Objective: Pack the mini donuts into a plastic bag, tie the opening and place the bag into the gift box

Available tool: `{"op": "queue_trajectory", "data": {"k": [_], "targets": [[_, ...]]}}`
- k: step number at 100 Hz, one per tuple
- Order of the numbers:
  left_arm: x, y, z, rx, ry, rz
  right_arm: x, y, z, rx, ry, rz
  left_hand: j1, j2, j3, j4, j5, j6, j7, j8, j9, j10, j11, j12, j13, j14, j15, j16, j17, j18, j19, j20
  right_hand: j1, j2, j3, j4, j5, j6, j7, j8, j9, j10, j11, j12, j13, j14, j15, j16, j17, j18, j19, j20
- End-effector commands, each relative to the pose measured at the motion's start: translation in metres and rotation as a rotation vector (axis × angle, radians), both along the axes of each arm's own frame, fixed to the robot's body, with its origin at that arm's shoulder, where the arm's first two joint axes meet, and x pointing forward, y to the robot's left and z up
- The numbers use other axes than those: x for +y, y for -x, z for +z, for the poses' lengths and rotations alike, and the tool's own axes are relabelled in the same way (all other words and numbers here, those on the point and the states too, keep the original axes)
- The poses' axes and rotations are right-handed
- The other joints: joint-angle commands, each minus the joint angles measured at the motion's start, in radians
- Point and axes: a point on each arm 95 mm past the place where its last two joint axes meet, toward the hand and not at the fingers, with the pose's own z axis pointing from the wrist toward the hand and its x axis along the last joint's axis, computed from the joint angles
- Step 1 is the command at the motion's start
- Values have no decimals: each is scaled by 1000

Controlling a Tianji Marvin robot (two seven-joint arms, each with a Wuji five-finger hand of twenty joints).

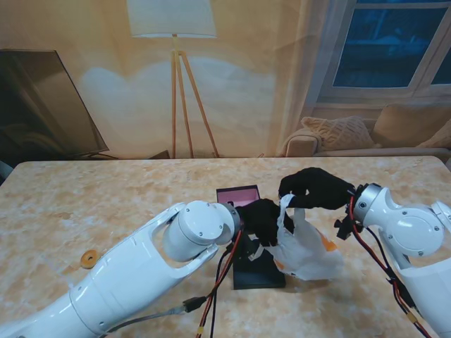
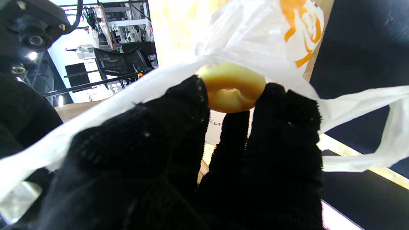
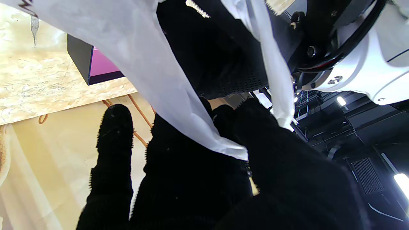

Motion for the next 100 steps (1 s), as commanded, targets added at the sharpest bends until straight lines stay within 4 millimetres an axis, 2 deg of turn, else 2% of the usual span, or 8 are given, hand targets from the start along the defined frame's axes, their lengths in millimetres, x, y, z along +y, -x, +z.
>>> {"op": "queue_trajectory", "data": {"k": [1,5,12,29,47,65,82,100], "targets": [[-1,4,5,-6,1,-36,3,3,-4,13,-2,14,-40,21,18,31,25,36,-33,19,-27,15,1,-5,-54,62,-24,-21,-12,-38,13,0,210,-39,202,43,20,-436,136,94,34,-87,4,3,13,-35,2,8,-1,-23,7,3],[-1,4,6,-6,2,-43,3,3,-4,12,-3,15,-65,30,44,66,20,44,-62,10,-43,16,-9,-9,-78,64,-34,-24,-36,-32,2,2,210,-38,202,42,21,-436,136,94,34,-89,4,2,13,-35,2,8,-1,-23,7,3],[0,4,7,-10,0,-64,3,3,-4,12,-4,17,-79,15,55,79,7,55,-97,-5,-67,15,-23,-15,-111,57,-49,-29,-73,-25,-14,8,211,-38,202,41,21,-437,137,94,35,-89,5,2,14,-34,3,8,1,-22,8,3],[0,4,8,-18,-11,-87,3,4,-4,13,-7,20,-87,-15,78,76,-10,92,-175,-42,-102,39,-45,-34,-134,61,-59,-34,-87,-42,-32,26,212,-36,203,38,23,-437,138,95,35,-89,6,0,14,-34,2,7,1,-22,7,3],[2,3,10,-22,-33,-115,4,4,-4,14,-9,21,-98,-12,71,73,-34,97,-223,-61,-156,55,-73,-57,-191,73,-66,-40,-104,-70,-57,24,213,-36,203,37,24,-436,139,95,36,-90,9,-1,15,-33,3,7,0,-23,7,2],[4,2,13,4,-3,-106,4,4,-4,14,-9,18,-139,125,-11,80,-51,115,-256,-66,-179,64,-91,-70,-256,82,-101,-68,-194,-15,-101,42,213,-37,204,36,24,-437,140,95,34,-87,10,-2,16,-34,3,8,1,-22,7,2],[7,1,15,-15,5,-151,4,4,-4,13,-7,16,-149,136,-14,84,-60,103,-269,-69,-192,46,-97,-72,-279,65,-119,-81,-234,-16,-111,53,214,-35,204,36,25,-437,141,96,35,-90,11,-2,16,-33,4,8,1,-22,8,2],[7,-1,18,-91,-19,-167,4,3,-4,13,-4,15,-71,112,7,86,-55,69,-251,-56,-211,11,-95,-70,-290,32,-125,-83,-242,-54,-98,74,214,-35,204,36,25,-437,141,96,34,-92,13,-1,15,-34,5,8,0,-20,8,1]]}}
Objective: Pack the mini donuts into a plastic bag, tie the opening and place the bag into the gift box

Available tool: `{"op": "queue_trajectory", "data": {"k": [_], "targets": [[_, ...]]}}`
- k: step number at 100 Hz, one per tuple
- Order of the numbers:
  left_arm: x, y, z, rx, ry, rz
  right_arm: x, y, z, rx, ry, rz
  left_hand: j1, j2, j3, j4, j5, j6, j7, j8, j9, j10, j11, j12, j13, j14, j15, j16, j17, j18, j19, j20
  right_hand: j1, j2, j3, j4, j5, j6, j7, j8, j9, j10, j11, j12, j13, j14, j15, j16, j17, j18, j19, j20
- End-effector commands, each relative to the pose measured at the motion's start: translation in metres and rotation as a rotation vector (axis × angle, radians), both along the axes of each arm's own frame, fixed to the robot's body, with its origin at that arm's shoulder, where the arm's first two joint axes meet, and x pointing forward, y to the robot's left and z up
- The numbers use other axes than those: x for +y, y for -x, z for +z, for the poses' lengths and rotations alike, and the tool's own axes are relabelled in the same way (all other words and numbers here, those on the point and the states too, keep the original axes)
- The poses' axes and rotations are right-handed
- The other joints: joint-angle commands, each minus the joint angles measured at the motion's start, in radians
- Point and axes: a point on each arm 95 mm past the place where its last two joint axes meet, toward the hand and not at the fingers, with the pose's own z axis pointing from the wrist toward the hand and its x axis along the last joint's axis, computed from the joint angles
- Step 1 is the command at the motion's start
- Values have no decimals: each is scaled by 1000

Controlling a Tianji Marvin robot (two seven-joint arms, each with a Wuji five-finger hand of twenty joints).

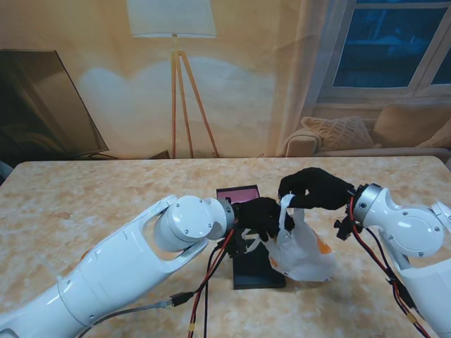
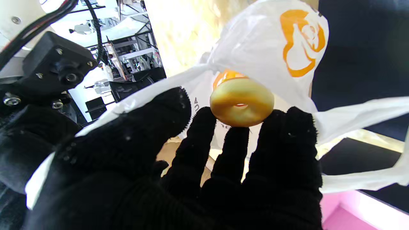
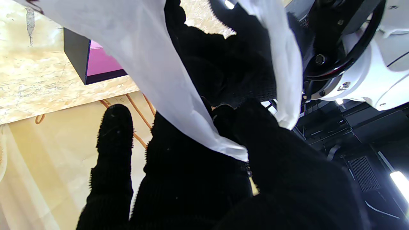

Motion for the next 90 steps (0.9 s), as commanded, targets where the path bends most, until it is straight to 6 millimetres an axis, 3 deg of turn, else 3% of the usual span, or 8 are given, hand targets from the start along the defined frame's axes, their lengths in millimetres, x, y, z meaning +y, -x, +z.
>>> {"op": "queue_trajectory", "data": {"k": [1,8,13,28,42,72,90], "targets": [[-2,1,4,15,1,-9,3,3,-4,15,4,10,43,-5,7,22,-15,-14,1,4,-21,-21,10,-4,-25,-25,-18,-22,-2,-77,7,32,214,-35,204,36,23,-437,141,95,34,-94,14,-1,15,-34,5,8,-1,-20,8,1],[-1,2,4,25,3,-17,3,3,-4,14,4,9,129,40,-30,36,-26,2,-11,-7,-34,-6,3,-16,-34,-23,-28,-31,-6,-75,-2,37,215,-35,204,36,23,-437,141,95,33,-90,13,0,15,-34,4,8,-1,-21,8,1],[0,2,4,34,4,-37,3,3,-4,13,3,9,136,64,-54,40,-48,15,-28,-18,-62,11,-19,-29,-68,-11,-47,-44,-37,-59,-28,31,215,-37,204,36,23,-437,141,96,34,-90,13,0,15,-34,4,8,-2,-21,8,1],[2,1,3,70,20,-88,3,3,-4,16,5,6,69,180,-161,47,-162,38,-85,-51,-165,35,-94,-74,-213,9,-116,-89,-199,-19,-122,23,214,-37,206,35,24,-436,142,96,36,-94,13,-1,17,-33,5,9,-3,-19,8,1],[4,1,3,93,39,-96,3,3,-4,18,4,5,21,201,-204,46,-186,28,-93,-57,-182,33,-112,-86,-241,8,-134,-99,-235,-12,-134,26,215,-39,208,33,27,-434,143,96,37,-90,14,-1,18,-33,6,9,-2,-20,8,1],[6,0,6,28,24,-47,3,3,-3,12,2,3,63,169,-160,51,-65,9,-10,-4,-62,-11,-22,-22,-134,14,-59,-35,-163,-17,-27,84,215,-37,209,31,27,-437,144,98,36,-92,15,-1,17,-31,8,10,-1,-19,9,1],[15,0,13,-49,43,-5,3,3,-4,7,1,-8,60,161,-148,50,-39,0,12,26,-32,-10,-2,16,-101,15,-31,9,-152,-24,10,101,226,-29,222,40,14,-415,169,117,18,-69,48,36,6,-23,54,36,-8,-13,12,4]]}}
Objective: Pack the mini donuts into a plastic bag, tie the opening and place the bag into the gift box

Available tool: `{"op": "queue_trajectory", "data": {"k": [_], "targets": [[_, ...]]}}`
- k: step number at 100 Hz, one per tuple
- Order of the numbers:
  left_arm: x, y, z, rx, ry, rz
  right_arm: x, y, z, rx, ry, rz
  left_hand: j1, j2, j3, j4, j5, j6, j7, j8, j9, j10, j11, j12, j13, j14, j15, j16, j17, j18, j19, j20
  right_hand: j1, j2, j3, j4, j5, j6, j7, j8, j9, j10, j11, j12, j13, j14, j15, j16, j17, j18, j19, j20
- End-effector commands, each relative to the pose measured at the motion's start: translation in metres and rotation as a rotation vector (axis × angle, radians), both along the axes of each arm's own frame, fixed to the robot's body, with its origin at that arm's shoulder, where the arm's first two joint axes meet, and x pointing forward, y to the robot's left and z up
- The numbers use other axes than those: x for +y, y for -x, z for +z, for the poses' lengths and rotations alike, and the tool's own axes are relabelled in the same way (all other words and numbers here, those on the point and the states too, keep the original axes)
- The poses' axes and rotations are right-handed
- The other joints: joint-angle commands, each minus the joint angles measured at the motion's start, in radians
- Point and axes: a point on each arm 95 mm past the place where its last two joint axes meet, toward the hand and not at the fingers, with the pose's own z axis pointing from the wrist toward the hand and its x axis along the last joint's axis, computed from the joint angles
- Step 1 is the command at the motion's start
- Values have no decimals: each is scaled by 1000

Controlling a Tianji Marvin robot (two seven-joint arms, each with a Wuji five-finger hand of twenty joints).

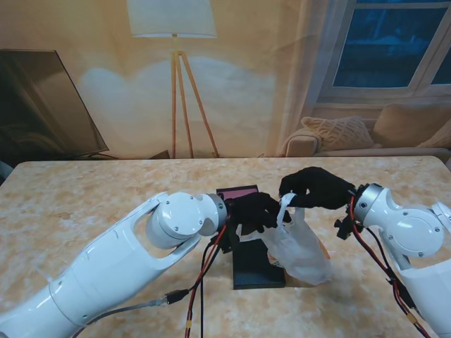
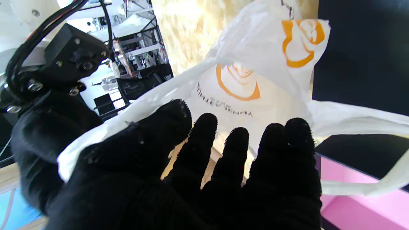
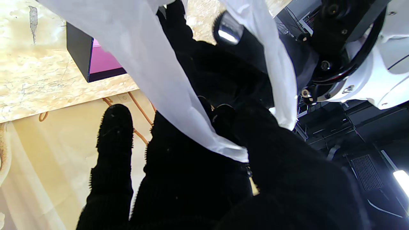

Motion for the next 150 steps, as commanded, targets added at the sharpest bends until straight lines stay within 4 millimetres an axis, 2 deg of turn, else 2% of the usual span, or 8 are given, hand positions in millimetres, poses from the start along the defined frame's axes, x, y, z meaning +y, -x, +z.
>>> {"op": "queue_trajectory", "data": {"k": [1,26,45,64,103,123,150], "targets": [[1,4,5,-31,10,-6,4,3,-4,13,2,7,11,-24,29,20,34,-21,25,16,27,-15,12,11,25,16,21,24,1,-23,25,25,226,-29,223,40,13,-413,170,109,16,-68,40,37,5,-22,34,37,-7,-12,13,4],[23,7,8,-174,6,49,4,3,-5,18,8,-2,7,-24,36,19,43,-28,35,32,29,-20,19,27,22,12,27,44,-3,-31,26,25,219,-44,266,57,3,-398,180,121,4,-61,68,61,-10,-18,72,47,-18,-4,14,9],[51,10,5,-238,6,90,2,2,-6,35,26,-5,4,-25,35,19,44,-35,41,41,29,-23,18,31,17,11,21,48,-15,-28,19,23,226,-32,287,59,4,-395,218,156,-10,-58,96,78,-22,-13,105,61,-29,7,15,13],[97,10,-10,-293,-80,129,1,1,-8,63,26,-21,0,-33,31,19,52,-47,54,53,34,-23,7,30,6,17,3,45,-34,-21,-2,15,240,-26,320,57,8,-381,258,207,-21,-52,129,100,-34,-5,140,77,-46,21,18,24],[185,15,-50,-396,-336,228,1,-2,-8,60,33,-28,38,-81,36,19,68,-67,75,75,75,-48,8,45,37,0,3,55,-20,-29,-5,13,239,-30,328,55,11,-391,261,224,-18,-59,135,89,-29,-9,139,70,-44,19,18,28],[213,19,-61,-415,-484,220,1,-3,-9,58,35,-30,48,-92,33,8,62,-86,85,90,83,-59,4,50,47,1,4,66,-19,-28,-8,11,237,-29,326,56,12,-392,255,224,-16,-63,134,84,-30,-9,138,69,-40,17,20,29],[246,28,-79,-473,-677,261,-1,-3,-10,58,38,-30,45,-107,49,16,55,-104,89,92,83,-67,-2,52,57,-8,-2,72,-13,-25,-11,9,238,-31,326,58,16,-396,247,221,-15,-62,133,80,-27,-9,136,66,-39,18,20,30]]}}
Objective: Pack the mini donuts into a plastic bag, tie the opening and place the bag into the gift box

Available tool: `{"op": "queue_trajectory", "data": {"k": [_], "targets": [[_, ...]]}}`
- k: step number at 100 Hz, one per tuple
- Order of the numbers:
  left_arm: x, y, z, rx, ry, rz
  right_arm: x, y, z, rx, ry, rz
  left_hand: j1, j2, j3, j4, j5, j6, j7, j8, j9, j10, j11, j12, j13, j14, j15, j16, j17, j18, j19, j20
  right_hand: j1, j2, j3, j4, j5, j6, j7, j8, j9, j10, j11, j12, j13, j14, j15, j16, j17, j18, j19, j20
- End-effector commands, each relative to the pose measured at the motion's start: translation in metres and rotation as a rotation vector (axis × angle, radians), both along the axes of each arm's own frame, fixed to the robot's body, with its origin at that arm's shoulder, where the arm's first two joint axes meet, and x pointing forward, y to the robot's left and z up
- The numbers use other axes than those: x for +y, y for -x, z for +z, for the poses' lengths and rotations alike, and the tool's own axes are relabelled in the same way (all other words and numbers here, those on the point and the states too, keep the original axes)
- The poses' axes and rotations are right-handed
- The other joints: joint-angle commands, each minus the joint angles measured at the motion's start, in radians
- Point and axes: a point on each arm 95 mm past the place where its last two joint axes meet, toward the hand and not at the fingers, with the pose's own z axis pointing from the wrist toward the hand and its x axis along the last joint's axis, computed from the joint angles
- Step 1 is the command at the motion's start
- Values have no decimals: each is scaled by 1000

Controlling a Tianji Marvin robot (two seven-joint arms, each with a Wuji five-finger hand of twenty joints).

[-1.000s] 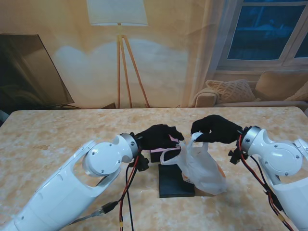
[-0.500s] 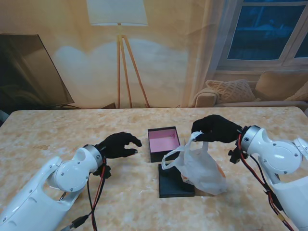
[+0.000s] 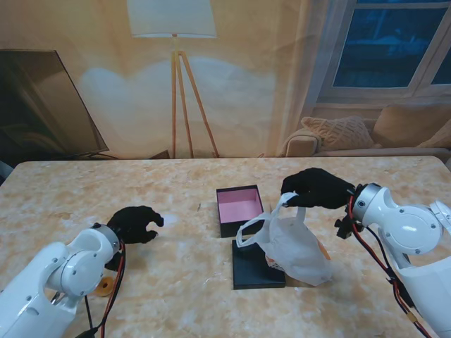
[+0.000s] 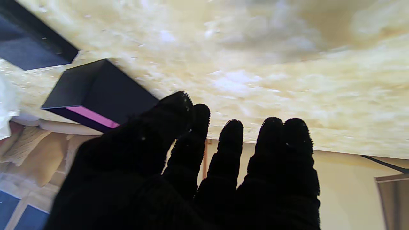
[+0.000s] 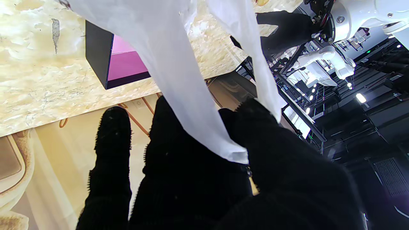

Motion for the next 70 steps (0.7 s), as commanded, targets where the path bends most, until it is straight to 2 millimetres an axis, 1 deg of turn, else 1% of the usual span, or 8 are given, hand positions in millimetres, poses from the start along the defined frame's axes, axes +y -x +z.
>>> {"op": "queue_trajectory", "data": {"k": [1,20,29,32,48,54,63,70], "targets": [[11,8,-13,43,-10,34,2,2,-4,14,7,11,12,-20,40,16,13,-17,26,6,22,-7,-8,10,6,2,-17,16,-2,-16,-7,8,237,-31,325,57,16,-398,246,125,-3,-63,32,4,-10,-14,18,16,-7,-4,20,18],[36,17,-27,7,-133,124,2,2,-5,16,4,8,15,-44,58,19,17,-31,38,5,34,-32,-5,12,32,-6,-10,24,7,-5,-4,10,237,-31,326,58,18,-398,245,125,-3,-62,32,3,-10,-14,17,15,-6,-3,20,19],[45,22,-32,6,-168,164,3,2,-5,17,2,10,19,-60,66,17,23,-40,50,7,40,-37,-1,14,54,-15,2,34,13,-4,1,13,237,-31,325,58,18,-398,245,124,-3,-62,32,2,-10,-14,16,15,-8,-4,19,19],[48,24,-34,4,-173,175,3,2,-5,18,1,10,21,-65,69,16,24,-41,55,8,41,-39,0,14,53,-2,4,39,14,-5,2,14,237,-32,326,58,19,-399,245,124,-3,-61,33,3,-9,-13,16,15,-9,-5,18,19],[57,33,-40,-19,-205,210,3,1,-5,20,-6,15,24,-89,80,7,29,-63,78,16,40,-59,4,16,65,-9,13,55,20,-6,8,21,237,-31,327,58,20,-399,244,123,-1,-63,32,2,-9,-14,16,15,-8,-4,19,20],[60,37,-42,-31,-214,223,3,1,-5,21,-9,18,22,-91,86,8,25,-62,80,15,37,-66,4,16,66,-10,12,58,22,-7,8,22,236,-32,327,58,20,-399,244,123,-2,-63,32,2,-9,-14,16,15,-5,-2,20,20],[64,45,-45,-43,-233,238,3,1,-5,23,-15,22,19,-98,94,9,20,-79,87,14,30,-71,1,15,63,-10,8,60,19,-4,5,23,236,-32,326,59,20,-399,244,123,-1,-63,32,1,-8,-14,16,16,-7,-3,19,20],[66,50,-47,-58,-251,250,3,0,-5,25,-20,25,19,-107,100,8,16,-103,96,14,29,-85,-1,13,68,-2,6,62,23,7,6,26,235,-32,326,58,20,-399,244,123,-2,-63,31,1,-8,-14,16,16,-7,-4,18,20]]}}
